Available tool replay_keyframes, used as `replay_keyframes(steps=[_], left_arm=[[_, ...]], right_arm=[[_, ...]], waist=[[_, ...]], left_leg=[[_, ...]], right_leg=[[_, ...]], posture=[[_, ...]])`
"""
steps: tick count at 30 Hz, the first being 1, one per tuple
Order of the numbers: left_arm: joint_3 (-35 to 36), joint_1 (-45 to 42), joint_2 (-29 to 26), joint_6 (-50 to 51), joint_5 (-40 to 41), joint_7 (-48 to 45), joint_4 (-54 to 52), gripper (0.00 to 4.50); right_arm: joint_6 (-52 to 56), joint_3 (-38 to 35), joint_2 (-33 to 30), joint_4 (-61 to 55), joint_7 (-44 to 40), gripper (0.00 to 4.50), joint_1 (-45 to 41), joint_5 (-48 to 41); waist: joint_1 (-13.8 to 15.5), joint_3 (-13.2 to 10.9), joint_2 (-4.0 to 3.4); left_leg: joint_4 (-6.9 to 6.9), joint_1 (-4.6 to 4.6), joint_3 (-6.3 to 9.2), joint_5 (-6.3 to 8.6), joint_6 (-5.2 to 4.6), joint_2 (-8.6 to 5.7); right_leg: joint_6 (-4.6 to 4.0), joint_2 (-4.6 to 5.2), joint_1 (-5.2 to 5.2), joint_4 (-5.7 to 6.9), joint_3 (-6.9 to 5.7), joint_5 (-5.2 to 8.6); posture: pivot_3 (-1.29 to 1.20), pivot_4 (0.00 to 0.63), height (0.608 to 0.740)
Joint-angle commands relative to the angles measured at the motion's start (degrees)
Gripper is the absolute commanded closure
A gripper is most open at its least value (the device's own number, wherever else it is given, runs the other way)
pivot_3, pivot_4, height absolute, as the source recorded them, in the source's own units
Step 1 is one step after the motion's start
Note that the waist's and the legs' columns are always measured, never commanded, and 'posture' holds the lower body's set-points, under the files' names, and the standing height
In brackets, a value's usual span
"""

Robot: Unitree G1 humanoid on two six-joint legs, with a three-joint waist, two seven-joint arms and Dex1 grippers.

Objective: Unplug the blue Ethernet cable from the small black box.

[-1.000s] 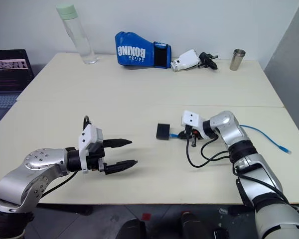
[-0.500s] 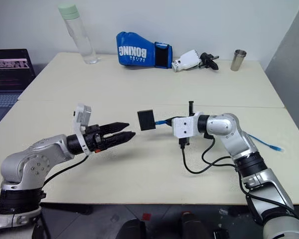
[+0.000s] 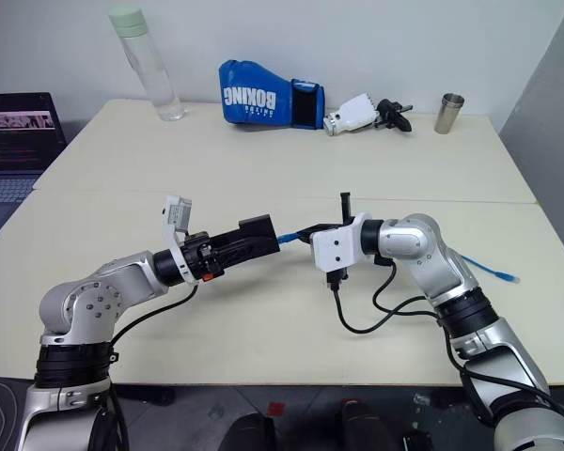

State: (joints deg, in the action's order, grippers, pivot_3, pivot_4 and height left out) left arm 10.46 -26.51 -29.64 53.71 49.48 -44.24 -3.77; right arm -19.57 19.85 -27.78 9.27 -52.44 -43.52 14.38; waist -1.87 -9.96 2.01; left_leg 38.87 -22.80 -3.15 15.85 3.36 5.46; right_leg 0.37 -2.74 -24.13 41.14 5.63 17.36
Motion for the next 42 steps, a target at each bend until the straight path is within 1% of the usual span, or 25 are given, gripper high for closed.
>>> replay_keyframes(steps=[1, 6, 8, 9, 13, 20, 22, 23, 24, 26, 27, 28, 29, 33, 34, 36, 39, 41, 42], left_arm=[[1.5, -0.7, 0.4, 1.0, 2.3, 0.3, -1.4, 1.42], [2.6, -0.3, 0.7, 2.6, 4.2, 0.7, -1.5, 2.34], [3.0, -0.2, 0.7, 3.4, 5.0, 0.7, -1.3, 2.77], [3.1, 0.0, 0.8, 3.8, 5.5, 0.7, -1.4, 2.89], [3.3, 0.5, 0.8, 4.6, 6.7, 1.1, -1.7, 3.72], [2.9, 0.7, 0.7, 4.7, 7.0, 0.8, -1.6, 3.72], [2.7, 0.4, 0.6, 4.4, 6.7, 0.6, -1.2, 3.72], [2.7, 0.2, 0.5, 4.2, 6.4, 0.5, -0.9, 3.72], [2.6, -0.1, 0.3, 3.9, 6.0, 0.3, -0.5, 3.72], [2.5, -0.7, 0.1, 3.5, 5.5, 0.0, 0.1, 3.72], [2.2, -1.0, -0.3, 3.3, 5.2, -0.7, 0.3, 3.72], [1.7, -1.2, -0.9, 2.9, 4.5, -1.6, 0.3, 3.72], [1.0, -1.4, -1.5, 2.5, 3.9, -2.6, 0.2, 3.72], [-1.1, -2.3, -3.3, 0.7, 1.3, -5.6, 0.5, 3.72], [-2.4, -2.7, -4.2, -0.5, -0.2, -7.1, 0.6, 3.72], [-4.4, -3.1, -5.5, -2.5, -2.6, -9.6, 0.5, 3.72], [-9.0, -4.0, -8.0, -7.0, -6.9, -14.9, -1.3, 3.72], [-10.8, -4.9, -9.1, -9.1, -8.2, -17.7, -2.7, 3.72], [-10.8, -5.4, -9.1, -9.4, -8.0, -18.6, -3.1, 3.72]], right_arm=[[0.1, -0.5, 0.1, -2.5, -0.1, 4.50, -0.9, -1.5], [0.6, -0.8, 0.1, -2.6, 0.0, 4.50, -0.9, -1.7], [0.9, -0.9, 0.1, -2.5, 0.2, 4.50, -0.9, -1.8], [1.1, -1.1, 0.2, -2.5, 0.3, 4.50, -0.9, -1.9], [2.7, -1.4, 0.4, -3.0, 0.4, 4.50, -0.7, -2.5], [2.9, -1.8, 0.6, -4.0, 0.4, 4.50, -0.6, -3.9], [2.2, -1.8, 0.2, -4.3, 0.5, 4.04, -0.5, -4.0], [2.1, -1.7, -0.2, -4.5, -0.1, 4.04, -0.4, -4.2], [1.9, -1.7, -0.7, -4.9, -0.6, 3.73, -0.1, -4.6], [1.8, -1.8, -1.3, -5.5, -1.3, 3.37, 0.2, -5.2], [3.4, -2.2, -1.5, -6.6, -1.9, 3.08, 0.5, -6.4], [5.9, -2.6, -2.1, -8.0, -3.4, 2.97, 1.0, -8.2], [8.3, -3.0, -2.8, -9.4, -4.9, 2.64, 1.4, -10.0], [23.0, -4.5, -5.3, -16.7, -10.0, 1.72, 3.3, -18.3], [29.0, -5.2, -5.8, -19.0, -11.0, 1.64, 3.5, -21.7], [37.7, -6.3, -6.2, -22.3, -11.6, 1.64, 3.5, -26.2], [47.9, -7.4, -4.6, -23.4, -9.2, 1.64, 1.6, -29.8], [58.8, -7.8, -4.3, -25.0, -9.9, 1.64, 0.1, -35.5], [61.8, -8.0, -4.2, -25.6, -10.2, 1.64, -0.4, -37.5]], waist=[[0.0, 0.0, 0.00], [0.0, 0.0, 0.00], [0.0, 0.0, 0.00], [0.0, 0.0, 0.00], [0.0, 0.0, 0.00], [0.0, 0.0, 0.00], [0.0, 0.0, 0.00], [0.0, 0.0, 0.00], [0.0, 0.0, 0.00], [0.0, 0.0, 0.00], [0.0, 0.0, 0.00], [0.0, 0.0, 0.00], [0.0, 0.0, 0.00], [0.1, 0.0, 0.00], [0.1, 0.0, 0.00], [0.1, 0.0, 0.00], [0.0, 0.0, 0.00], [0.0, 0.0, -0.01], [0.0, 0.0, -0.01]], left_leg=[[0.00, 0.00, 0.00, 0.00, 0.00, 0.00], [0.00, -0.01, 0.01, 0.00, 0.00, 0.00], [0.00, 0.00, 0.02, 0.00, 0.00, 0.00], [0.00, 0.00, 0.02, 0.00, 0.00, 0.00], [0.00, 0.00, 0.02, 0.00, 0.00, 0.00], [0.00, -0.01, 0.03, 0.00, 0.00, 0.00], [0.00, -0.01, 0.03, 0.00, 0.00, 0.00], [0.00, -0.01, 0.03, 0.00, 0.00, 0.00], [0.00, -0.01, 0.03, 0.00, 0.00, -0.01], [0.00, -0.01, 0.03, 0.00, 0.00, -0.01], [0.00, -0.01, 0.03, 0.00, 0.00, -0.01], [0.00, -0.01, 0.03, 0.00, 0.00, -0.01], [0.00, -0.01, 0.04, 0.00, 0.00, -0.01], [-0.01, -0.03, 0.05, 0.00, 0.00, -0.01], [-0.01, -0.02, 0.04, 0.00, 0.00, -0.02], [-0.01, -0.01, 0.05, 0.00, 0.00, -0.02], [-0.01, -0.01, 0.06, 0.00, -0.01, -0.01], [-0.02, -0.01, 0.05, 0.01, -0.02, -0.02], [-0.02, -0.03, 0.05, 0.02, -0.03, -0.01]], right_leg=[[0.00, 0.00, 0.00, 0.00, -0.01, 0.00], [0.00, 0.00, 0.00, 0.00, -0.01, 0.00], [0.00, 0.00, 0.00, 0.00, -0.01, 0.00], [0.00, 0.00, 0.00, 0.00, -0.01, 0.00], [0.00, 0.00, 0.00, 0.00, -0.01, 0.00], [0.00, 0.00, 0.00, -0.01, -0.01, 0.00], [0.00, 0.00, 0.00, -0.01, -0.01, 0.00], [0.00, 0.00, 0.00, -0.01, -0.02, 0.00], [0.00, 0.00, 0.00, -0.01, -0.01, 0.00], [0.00, 0.00, 0.00, -0.01, -0.01, 0.00], [0.00, 0.00, 0.00, -0.01, -0.01, 0.00], [0.00, 0.00, 0.00, -0.01, -0.01, 0.00], [0.00, 0.00, 0.01, -0.01, -0.02, 0.00], [0.00, 0.00, 0.01, -0.03, -0.04, 0.00], [0.00, 0.01, 0.01, -0.03, -0.03, 0.00], [0.00, 0.00, 0.01, -0.02, -0.04, 0.00], [0.00, -0.03, 0.01, -0.02, -0.05, 0.00], [0.00, -0.05, -0.01, -0.02, -0.03, 0.00], [0.00, -0.05, -0.02, -0.02, -0.03, 0.01]], posture=[[0.00, 0.150, 0.740], [0.00, 0.150, 0.740], [0.00, 0.150, 0.740], [0.00, 0.150, 0.740], [0.00, 0.150, 0.740], [0.00, 0.150, 0.740], [0.00, 0.150, 0.740], [0.00, 0.150, 0.740], [0.00, 0.150, 0.740], [0.00, 0.150, 0.740], [0.00, 0.150, 0.740], [0.00, 0.150, 0.740], [0.00, 0.150, 0.740], [0.00, 0.150, 0.740], [0.00, 0.150, 0.740], [0.00, 0.150, 0.740], [0.00, 0.150, 0.740], [0.00, 0.150, 0.740], [0.00, 0.150, 0.740]])
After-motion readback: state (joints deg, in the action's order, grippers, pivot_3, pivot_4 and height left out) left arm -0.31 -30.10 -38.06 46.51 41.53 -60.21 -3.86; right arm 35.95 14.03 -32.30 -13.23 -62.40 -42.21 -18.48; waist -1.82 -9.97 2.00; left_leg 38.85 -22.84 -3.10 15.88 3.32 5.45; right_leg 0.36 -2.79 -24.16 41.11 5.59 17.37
